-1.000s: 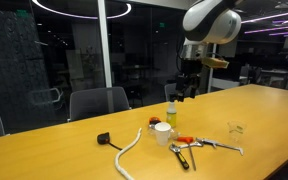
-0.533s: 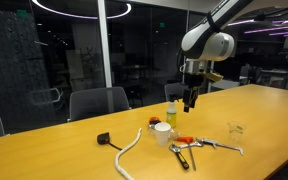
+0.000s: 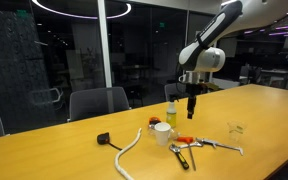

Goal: Pick up the water bottle and move it to the front of the table

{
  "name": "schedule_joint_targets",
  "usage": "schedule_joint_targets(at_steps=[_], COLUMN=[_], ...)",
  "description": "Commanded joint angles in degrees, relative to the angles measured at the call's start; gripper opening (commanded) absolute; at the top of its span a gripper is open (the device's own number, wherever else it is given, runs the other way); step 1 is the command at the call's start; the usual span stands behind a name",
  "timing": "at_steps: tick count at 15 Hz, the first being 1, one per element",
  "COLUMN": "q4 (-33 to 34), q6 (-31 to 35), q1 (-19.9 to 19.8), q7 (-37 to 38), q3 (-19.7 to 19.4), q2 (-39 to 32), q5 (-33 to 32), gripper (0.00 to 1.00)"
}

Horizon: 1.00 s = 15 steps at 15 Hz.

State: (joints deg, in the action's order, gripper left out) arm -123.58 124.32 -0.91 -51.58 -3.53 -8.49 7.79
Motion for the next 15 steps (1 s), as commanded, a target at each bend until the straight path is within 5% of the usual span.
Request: schedule_joint_targets(at_steps=[1,8,15], q4=[6.0,14.9,17.6], q6=[0.6,2.6,17.6], q1=[-2.6,-6.4,-6.0], q7=[-4.6,-4.7,2.7], q3=[1.5,2.7,4.0], q2=[-6.2,-15.8,-20.1], q5=[0.6,1.4,-1.0], gripper=[1.00,1.00,1.00])
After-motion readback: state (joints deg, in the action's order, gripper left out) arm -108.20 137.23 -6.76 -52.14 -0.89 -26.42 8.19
